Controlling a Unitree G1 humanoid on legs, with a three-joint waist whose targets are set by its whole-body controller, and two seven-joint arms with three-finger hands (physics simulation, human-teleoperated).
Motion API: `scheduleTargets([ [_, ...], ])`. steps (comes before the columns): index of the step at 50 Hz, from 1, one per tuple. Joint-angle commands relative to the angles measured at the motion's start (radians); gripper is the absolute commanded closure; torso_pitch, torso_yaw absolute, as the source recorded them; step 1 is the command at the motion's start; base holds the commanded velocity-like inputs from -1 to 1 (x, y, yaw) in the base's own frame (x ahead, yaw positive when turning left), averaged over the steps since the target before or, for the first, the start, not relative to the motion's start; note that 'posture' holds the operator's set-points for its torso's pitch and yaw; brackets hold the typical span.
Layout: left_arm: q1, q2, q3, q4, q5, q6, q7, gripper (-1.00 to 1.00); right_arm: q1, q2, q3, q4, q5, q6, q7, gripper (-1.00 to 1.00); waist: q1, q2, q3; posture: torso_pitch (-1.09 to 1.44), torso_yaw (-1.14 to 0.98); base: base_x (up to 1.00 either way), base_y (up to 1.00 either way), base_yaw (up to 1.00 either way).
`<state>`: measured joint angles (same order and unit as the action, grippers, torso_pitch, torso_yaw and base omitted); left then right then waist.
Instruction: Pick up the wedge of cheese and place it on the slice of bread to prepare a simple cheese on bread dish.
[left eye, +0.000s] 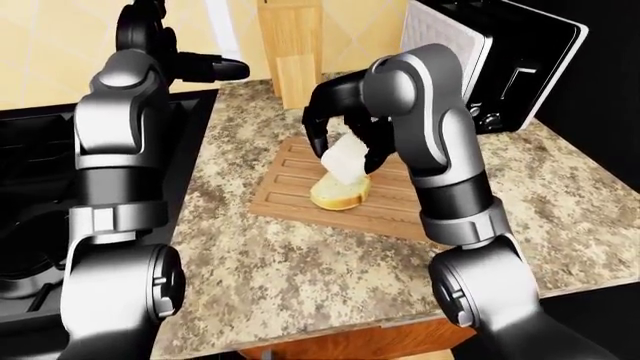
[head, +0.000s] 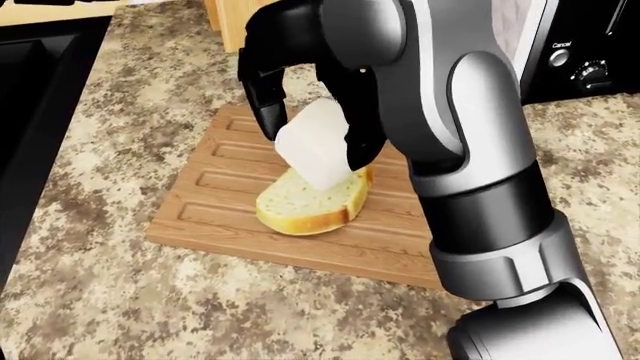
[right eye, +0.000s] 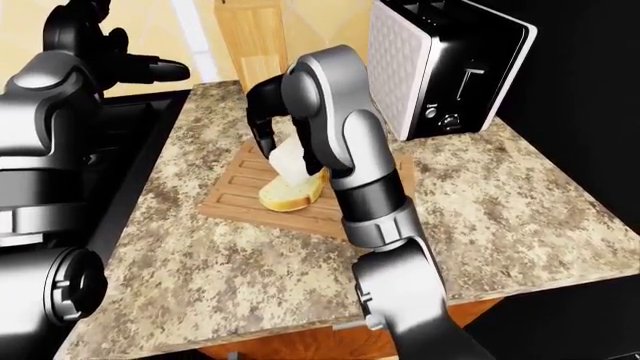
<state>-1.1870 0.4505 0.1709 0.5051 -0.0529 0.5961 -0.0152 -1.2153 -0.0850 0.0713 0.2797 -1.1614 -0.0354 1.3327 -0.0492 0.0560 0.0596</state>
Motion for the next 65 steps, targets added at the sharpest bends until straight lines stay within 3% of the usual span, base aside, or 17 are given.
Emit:
scheduleTargets([
  [1,-0.042,0.014,0.007,-0.035,0.003,-0.030,0.003,-1.00,-0.038,-0.007,-0.012,-0.034,0.001,0.000,-0.016,-0.76,-0.001,0.004,-0.034,0.00,0.00,0.00,0.00,0.00],
  [2,-0.044,0.013,0.007,-0.034,0.004,-0.029,0.003,-1.00,-0.038,-0.007,-0.012,-0.035,0.001,0.001,-0.014,-1.00,0.000,0.004,-0.034,0.00,0.00,0.00,0.00,0.00],
  [23,-0.043,0.021,0.013,-0.044,0.001,-0.021,0.000,-1.00,-0.057,-0.016,-0.022,-0.033,0.004,0.008,-0.013,-1.00,0.002,0.002,-0.035,0.00,0.00,0.00,0.00,0.00],
  [35,-0.074,0.018,0.004,-0.064,0.006,0.011,0.000,-1.00,-0.119,-0.090,-0.070,-0.053,0.065,0.082,-0.020,-1.00,0.005,-0.004,-0.031,0.00,0.00,0.00,0.00,0.00],
  [51,-0.113,0.007,-0.005,-0.102,0.020,0.064,-0.007,-1.00,-0.207,-0.234,-0.133,0.008,0.216,0.249,-0.168,-1.00,0.013,-0.018,-0.027,0.00,0.00,0.00,0.00,0.00],
  [65,-0.175,0.001,-0.014,-0.105,0.032,0.103,-0.012,-1.00,-0.311,-0.332,-0.160,0.153,0.355,0.330,-0.389,-1.00,0.025,-0.032,-0.022,0.00,0.00,0.00,0.00,0.00],
])
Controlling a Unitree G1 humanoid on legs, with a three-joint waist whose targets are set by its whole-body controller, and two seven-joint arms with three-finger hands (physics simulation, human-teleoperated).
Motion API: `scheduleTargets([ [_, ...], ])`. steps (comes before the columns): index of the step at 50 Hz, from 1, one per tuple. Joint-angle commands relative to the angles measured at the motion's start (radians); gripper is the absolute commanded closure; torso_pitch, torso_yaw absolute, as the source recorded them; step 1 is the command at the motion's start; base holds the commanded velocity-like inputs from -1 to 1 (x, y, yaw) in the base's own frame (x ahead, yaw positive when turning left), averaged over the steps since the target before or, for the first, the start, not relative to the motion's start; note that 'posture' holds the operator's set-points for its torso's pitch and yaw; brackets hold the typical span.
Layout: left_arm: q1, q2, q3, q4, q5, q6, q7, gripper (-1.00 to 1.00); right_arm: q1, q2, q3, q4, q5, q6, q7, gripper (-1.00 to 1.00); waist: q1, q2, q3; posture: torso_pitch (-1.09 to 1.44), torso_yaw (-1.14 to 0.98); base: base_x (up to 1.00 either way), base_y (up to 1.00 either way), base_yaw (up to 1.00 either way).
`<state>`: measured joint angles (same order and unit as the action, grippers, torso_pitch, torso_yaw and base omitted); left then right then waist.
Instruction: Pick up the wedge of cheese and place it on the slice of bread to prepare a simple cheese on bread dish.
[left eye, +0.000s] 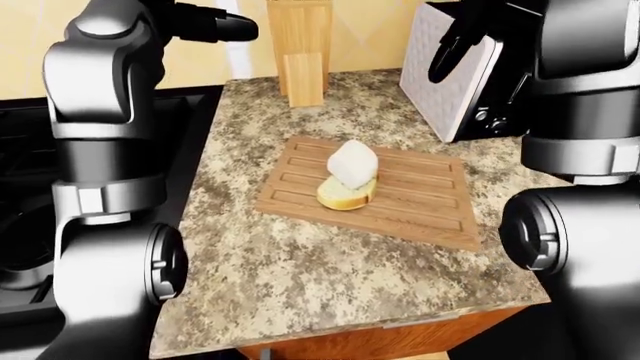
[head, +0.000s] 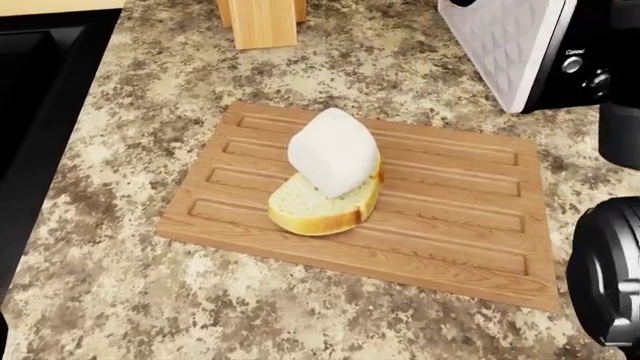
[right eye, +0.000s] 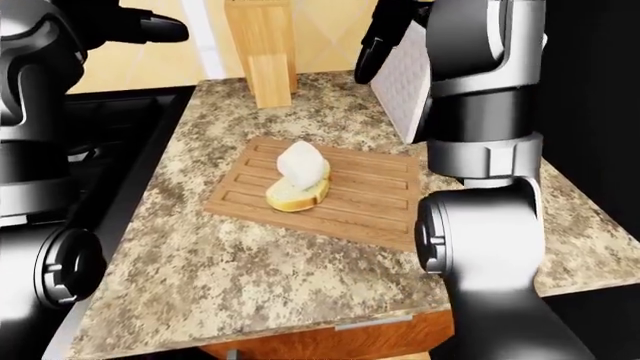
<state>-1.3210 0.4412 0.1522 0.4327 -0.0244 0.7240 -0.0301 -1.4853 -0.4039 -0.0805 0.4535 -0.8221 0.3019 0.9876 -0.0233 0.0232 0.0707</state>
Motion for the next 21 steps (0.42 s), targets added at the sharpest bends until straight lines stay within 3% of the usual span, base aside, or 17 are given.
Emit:
scheduleTargets([
  [1,-0.048,0.009,0.004,-0.038,0.003,-0.017,0.003,-1.00,-0.054,-0.020,-0.014,-0.005,0.027,-0.007,-0.068,-1.00,0.000,0.000,-0.033,0.00,0.00,0.00,0.00,0.00],
  [8,-0.081,0.009,0.001,-0.047,0.008,0.008,0.001,-1.00,-0.110,-0.054,-0.035,0.074,0.104,0.022,-0.176,-1.00,0.005,-0.004,-0.030,0.00,0.00,0.00,0.00,0.00],
  [21,-0.168,0.009,-0.009,-0.043,0.021,0.046,-0.008,-1.00,-0.182,-0.095,-0.015,0.149,0.172,-0.020,-0.294,-1.00,0.010,-0.012,-0.024,0.00,0.00,0.00,0.00,0.00],
])
